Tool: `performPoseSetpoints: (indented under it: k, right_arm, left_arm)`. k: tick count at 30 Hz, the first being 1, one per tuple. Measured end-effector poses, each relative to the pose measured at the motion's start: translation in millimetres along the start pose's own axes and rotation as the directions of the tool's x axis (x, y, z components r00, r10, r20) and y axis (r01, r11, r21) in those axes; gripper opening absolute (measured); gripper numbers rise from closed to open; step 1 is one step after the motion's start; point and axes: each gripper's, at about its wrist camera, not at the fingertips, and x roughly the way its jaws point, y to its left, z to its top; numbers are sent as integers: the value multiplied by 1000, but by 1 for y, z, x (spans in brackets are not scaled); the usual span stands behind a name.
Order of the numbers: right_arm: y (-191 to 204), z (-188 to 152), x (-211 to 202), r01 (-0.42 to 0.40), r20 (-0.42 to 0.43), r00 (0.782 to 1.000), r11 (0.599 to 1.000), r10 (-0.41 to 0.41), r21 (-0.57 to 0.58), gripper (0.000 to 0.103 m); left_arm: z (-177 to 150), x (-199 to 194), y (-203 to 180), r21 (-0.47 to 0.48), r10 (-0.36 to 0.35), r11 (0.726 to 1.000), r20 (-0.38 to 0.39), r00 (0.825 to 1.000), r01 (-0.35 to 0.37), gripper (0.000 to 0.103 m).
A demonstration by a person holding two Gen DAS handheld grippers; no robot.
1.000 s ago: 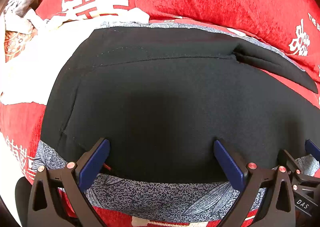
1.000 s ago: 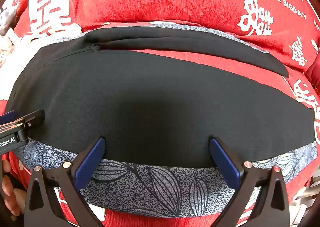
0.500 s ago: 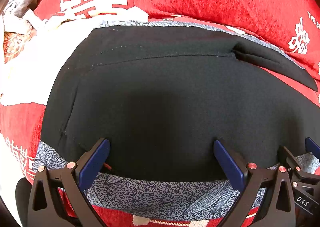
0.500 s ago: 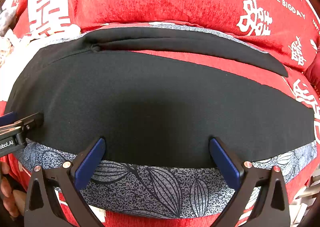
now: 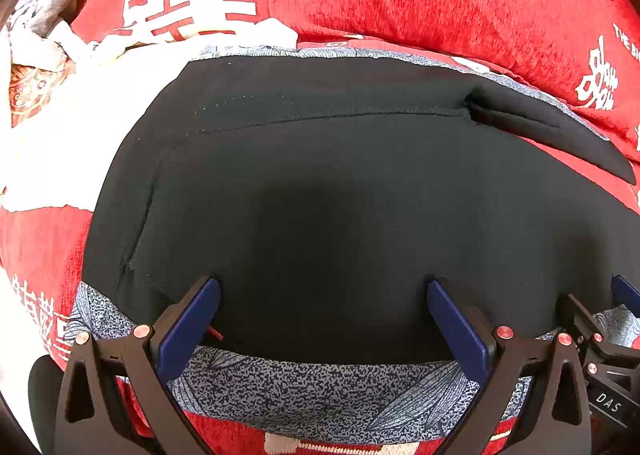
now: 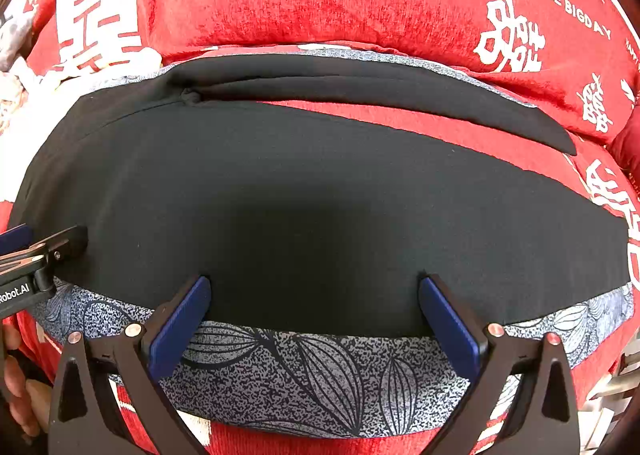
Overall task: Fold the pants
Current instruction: 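Grip the grey patterned band of the black pants with both tools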
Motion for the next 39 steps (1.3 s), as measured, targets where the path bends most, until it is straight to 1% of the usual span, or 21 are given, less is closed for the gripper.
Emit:
performPoseSetpoints:
  k: [16,24,28,34,39]
  right_arm:
    - [1,-1,0,1,-1,1000,1000,-1,-1,103]
    - [0,3,1,3,-26,1000,1000,-3,3,103]
    - [1,6,3,6,-57,998,1000,-6,3,103]
    - [1,13,9,8,-147,989,1000,-8,3,103]
    - [3,14,9,10,-177,984,1000,-9,4,103]
  left_arm:
    - [0,-1,1,0,-1,1000,2,1000,1,103]
    - [1,-2,1,0,0,1000,-1,1000,0,103]
    - [2,-1,1,-1,-1,1000,-4,1000,1,103]
    - [8,2,1,-4,-1,1000,-38,999,1,103]
    - [13,5,0,-8,1,1000,-65,998,-2,103]
